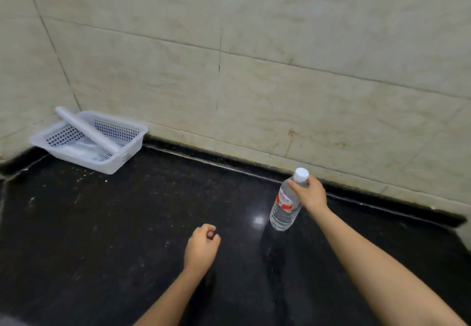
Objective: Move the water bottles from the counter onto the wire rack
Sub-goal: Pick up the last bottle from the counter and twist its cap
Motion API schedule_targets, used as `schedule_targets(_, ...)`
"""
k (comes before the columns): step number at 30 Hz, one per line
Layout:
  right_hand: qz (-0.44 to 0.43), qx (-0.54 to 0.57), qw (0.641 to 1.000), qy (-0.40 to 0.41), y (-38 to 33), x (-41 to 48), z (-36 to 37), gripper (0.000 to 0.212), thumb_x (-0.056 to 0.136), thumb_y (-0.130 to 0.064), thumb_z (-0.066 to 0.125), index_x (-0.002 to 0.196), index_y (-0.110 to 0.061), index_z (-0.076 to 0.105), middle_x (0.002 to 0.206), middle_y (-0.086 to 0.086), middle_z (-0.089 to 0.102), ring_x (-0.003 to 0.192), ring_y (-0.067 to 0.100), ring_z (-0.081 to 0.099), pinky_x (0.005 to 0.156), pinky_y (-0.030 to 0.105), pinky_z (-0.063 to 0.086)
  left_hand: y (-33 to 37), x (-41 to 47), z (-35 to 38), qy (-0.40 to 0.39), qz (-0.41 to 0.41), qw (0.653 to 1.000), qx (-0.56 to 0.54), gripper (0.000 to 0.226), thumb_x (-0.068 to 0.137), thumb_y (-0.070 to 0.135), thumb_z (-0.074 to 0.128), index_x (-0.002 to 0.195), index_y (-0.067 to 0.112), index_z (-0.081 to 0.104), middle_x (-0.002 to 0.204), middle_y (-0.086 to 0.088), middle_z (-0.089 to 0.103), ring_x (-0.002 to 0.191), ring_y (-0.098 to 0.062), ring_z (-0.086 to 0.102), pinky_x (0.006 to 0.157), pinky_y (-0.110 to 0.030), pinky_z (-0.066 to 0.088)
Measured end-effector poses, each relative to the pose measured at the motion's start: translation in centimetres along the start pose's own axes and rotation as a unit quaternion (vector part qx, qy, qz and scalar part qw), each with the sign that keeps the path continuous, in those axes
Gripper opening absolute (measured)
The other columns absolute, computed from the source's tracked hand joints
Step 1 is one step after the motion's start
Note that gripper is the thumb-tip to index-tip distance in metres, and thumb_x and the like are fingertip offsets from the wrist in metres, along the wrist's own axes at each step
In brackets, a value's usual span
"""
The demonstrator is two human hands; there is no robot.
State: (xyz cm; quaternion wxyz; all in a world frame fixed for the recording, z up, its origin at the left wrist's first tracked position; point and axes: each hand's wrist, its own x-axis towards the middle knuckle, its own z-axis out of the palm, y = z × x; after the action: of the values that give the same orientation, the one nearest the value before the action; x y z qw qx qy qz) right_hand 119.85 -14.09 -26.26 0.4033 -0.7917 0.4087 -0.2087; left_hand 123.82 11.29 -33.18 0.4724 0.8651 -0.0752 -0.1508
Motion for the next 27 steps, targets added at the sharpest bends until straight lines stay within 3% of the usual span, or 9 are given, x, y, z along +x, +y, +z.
schedule_targets(5, 0.013, 0.053, 0.998, 0.014, 0.3, -2.9, -1.8, 0.03, 0.078, -0.016, 0.07, 0.104, -0.005, 0.06, 0.098, 0.008, 0.062, 0.096, 0.024, 0.059, 0.089, 0.044, 0.048, 1.3, 2.6, 0.0, -0.077, 0.051, 0.996, -0.013, 0.02, 0.083, 0.012, 0.055, 0.103, 0.01, 0.06, 0.096, -0.006, 0.056, 0.08, -0.019, 0.053, 0.085, -0.035, 0.045)
schedule_targets(9, 0.008, 0.084, 0.996, -0.005, -0.5, -6.5, -5.6, 0.018, 0.083, -0.012, 0.065, 0.099, -0.008, 0.059, 0.092, 0.004, 0.061, 0.084, 0.013, 0.056, 0.064, 0.011, 0.048, 3.6, 1.9, 2.5, -0.209, 0.112, 0.971, -0.015, 0.038, 0.082, 0.017, 0.062, 0.118, 0.011, 0.053, 0.109, -0.006, 0.052, 0.089, -0.015, 0.049, 0.081, -0.026, 0.04)
schedule_targets(11, -0.001, 0.081, 0.996, -0.043, -1.1, -8.4, -8.3, 0.015, 0.083, -0.01, 0.064, 0.097, -0.01, 0.059, 0.089, 0.0, 0.062, 0.082, 0.01, 0.057, 0.061, 0.007, 0.047, 5.1, 0.8, 3.8, -0.284, 0.155, 0.946, -0.019, 0.054, 0.078, 0.021, 0.068, 0.126, 0.014, 0.046, 0.116, -0.004, 0.046, 0.101, -0.014, 0.046, 0.087, -0.023, 0.037)
schedule_targets(14, -0.006, 0.064, 0.995, -0.082, -1.4, -11.4, -12.5, 0.014, 0.083, -0.01, 0.063, 0.097, -0.013, 0.062, 0.094, 0.0, 0.065, 0.087, 0.009, 0.06, 0.077, 0.021, 0.05, 7.2, -1.6, 5.9, -0.399, 0.209, 0.893, 0.006, 0.083, 0.066, 0.034, 0.075, 0.137, 0.025, 0.031, 0.125, 0.005, 0.038, 0.119, -0.011, 0.038, 0.104, -0.031, 0.035)
schedule_targets(16, -0.006, 0.079, 0.993, -0.089, -1.1, -13.4, -15.1, 0.013, 0.083, -0.01, 0.063, 0.093, -0.018, 0.062, 0.093, -0.003, 0.066, 0.086, 0.005, 0.062, 0.077, 0.021, 0.051, 8.7, -4.1, 7.1, -0.464, 0.259, 0.847, 0.022, 0.094, 0.054, 0.045, 0.075, 0.136, 0.036, 0.028, 0.127, 0.013, 0.038, 0.124, -0.008, 0.036, 0.108, -0.036, 0.034)
schedule_targets(18, -0.002, 0.09, 0.991, -0.095, -0.4, -15.6, -17.5, 0.014, 0.082, -0.012, 0.064, 0.094, -0.018, 0.063, 0.094, -0.004, 0.066, 0.087, 0.003, 0.064, 0.076, 0.019, 0.052, 10.2, -6.9, 8.7, -0.5, 0.294, 0.815, 0.0, 0.08, 0.051, 0.042, 0.076, 0.12, 0.049, 0.036, 0.126, 0.015, 0.049, 0.119, -0.006, 0.047, 0.103, -0.035, 0.042)
schedule_targets(21, 0.015, 0.096, 0.992, -0.074, 0.9, -19.1, -21.4, 0.024, 0.073, -0.023, 0.066, 0.097, -0.021, 0.063, 0.098, -0.005, 0.067, 0.095, 0.007, 0.063, 0.085, 0.023, 0.053, 12.2, -11.3, 10.8, -0.507, 0.298, 0.808, -0.023, 0.057, 0.055, 0.031, 0.078, 0.097, 0.047, 0.042, 0.11, 0.011, 0.062, 0.099, -0.001, 0.059, 0.088, -0.026, 0.05)
schedule_targets(23, 0.024, 0.102, 0.993, -0.05, 2.3, -21.4, -24.3, 0.026, 0.073, -0.022, 0.067, 0.098, -0.02, 0.063, 0.099, -0.004, 0.067, 0.096, 0.007, 0.063, 0.087, 0.024, 0.052, 13.2, -14.7, 12.4, -0.51, 0.296, 0.807, -0.036, 0.053, 0.052, 0.033, 0.078, 0.093, 0.042, 0.045, 0.102, 0.012, 0.065, 0.094, -0.002, 0.062, 0.082, -0.024, 0.052)
schedule_targets(27, 0.038, 0.137, 0.988, 0.06, 6.0, -25.3, -29.8, 0.021, 0.083, -0.013, 0.064, 0.099, -0.025, 0.059, 0.096, -0.013, 0.064, 0.087, -0.003, 0.062, 0.074, 0.012, 0.051, 15.2, -22.4, 16.7, -0.516, 0.277, 0.806, -0.089, 0.055, 0.053, 0.023, 0.082, 0.097, 0.034, 0.051, 0.095, 0.012, 0.067, 0.089, -0.001, 0.064, 0.076, -0.02, 0.05)
